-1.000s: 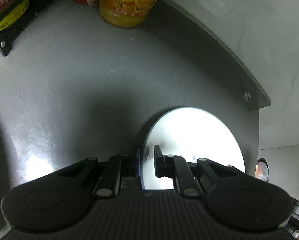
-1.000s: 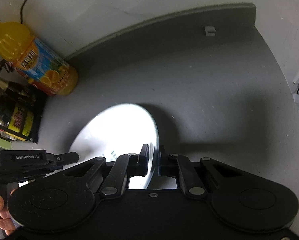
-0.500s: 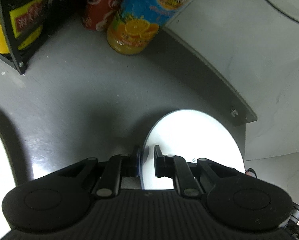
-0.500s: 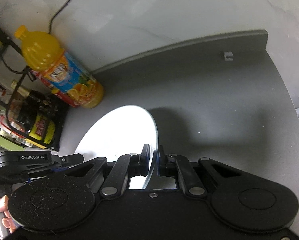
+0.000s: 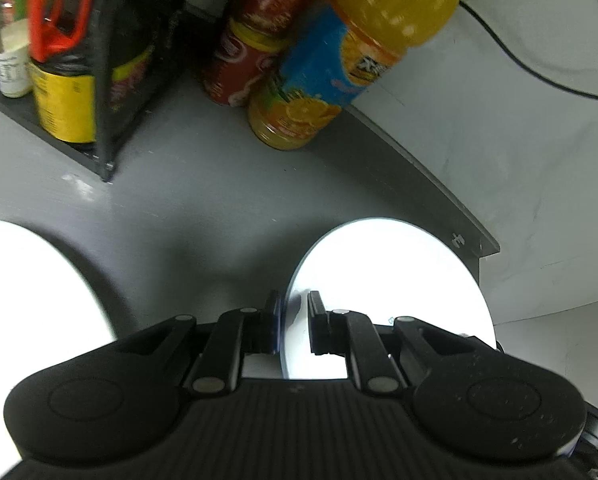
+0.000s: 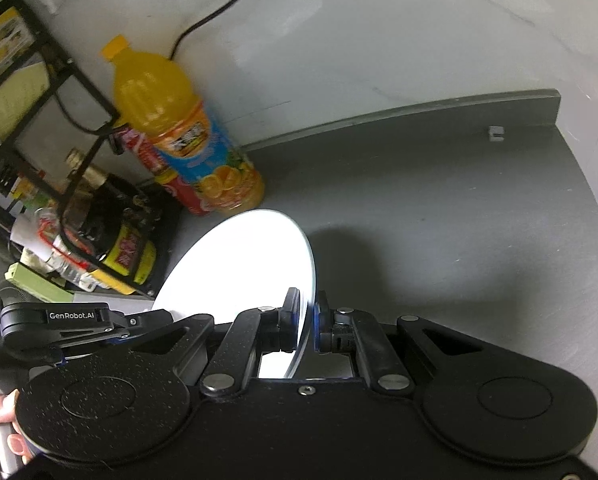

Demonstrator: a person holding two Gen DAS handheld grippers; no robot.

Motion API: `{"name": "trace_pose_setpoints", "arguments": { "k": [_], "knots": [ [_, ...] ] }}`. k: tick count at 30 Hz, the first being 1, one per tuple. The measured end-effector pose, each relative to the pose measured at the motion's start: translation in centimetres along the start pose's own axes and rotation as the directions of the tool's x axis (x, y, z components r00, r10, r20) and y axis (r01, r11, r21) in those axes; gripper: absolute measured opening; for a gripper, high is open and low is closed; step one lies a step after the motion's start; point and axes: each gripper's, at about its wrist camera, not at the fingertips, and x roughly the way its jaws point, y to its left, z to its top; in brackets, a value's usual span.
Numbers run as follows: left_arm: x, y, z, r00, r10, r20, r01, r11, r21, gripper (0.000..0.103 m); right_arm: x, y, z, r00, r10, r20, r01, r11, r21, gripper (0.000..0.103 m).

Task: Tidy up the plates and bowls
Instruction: 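Carry the 'Bakery' plate over the plate stack and lower it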

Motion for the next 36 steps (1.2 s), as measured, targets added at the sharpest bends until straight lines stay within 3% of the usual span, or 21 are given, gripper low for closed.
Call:
{"name": "trace_pose_setpoints", "arguments": {
  "k": [22,36],
  "knots": [
    [-6.5,10.6,-1.5,0.999,0.046,0.011,-0.045,0.997,-0.064,0.011,2.7,8.9,-6.0,0.997,0.032,-0.074,-0.034,0.999,-0.018,0.007],
    [-7.0,15.8,-2.6,0.997,0.079,-0.022,-0.081,0.99,-0.115,0.011,4.7,12.1,-8.8,0.99,0.023,-0.138,-0.03,0.999,-0.044,0.007]
  ]
}}
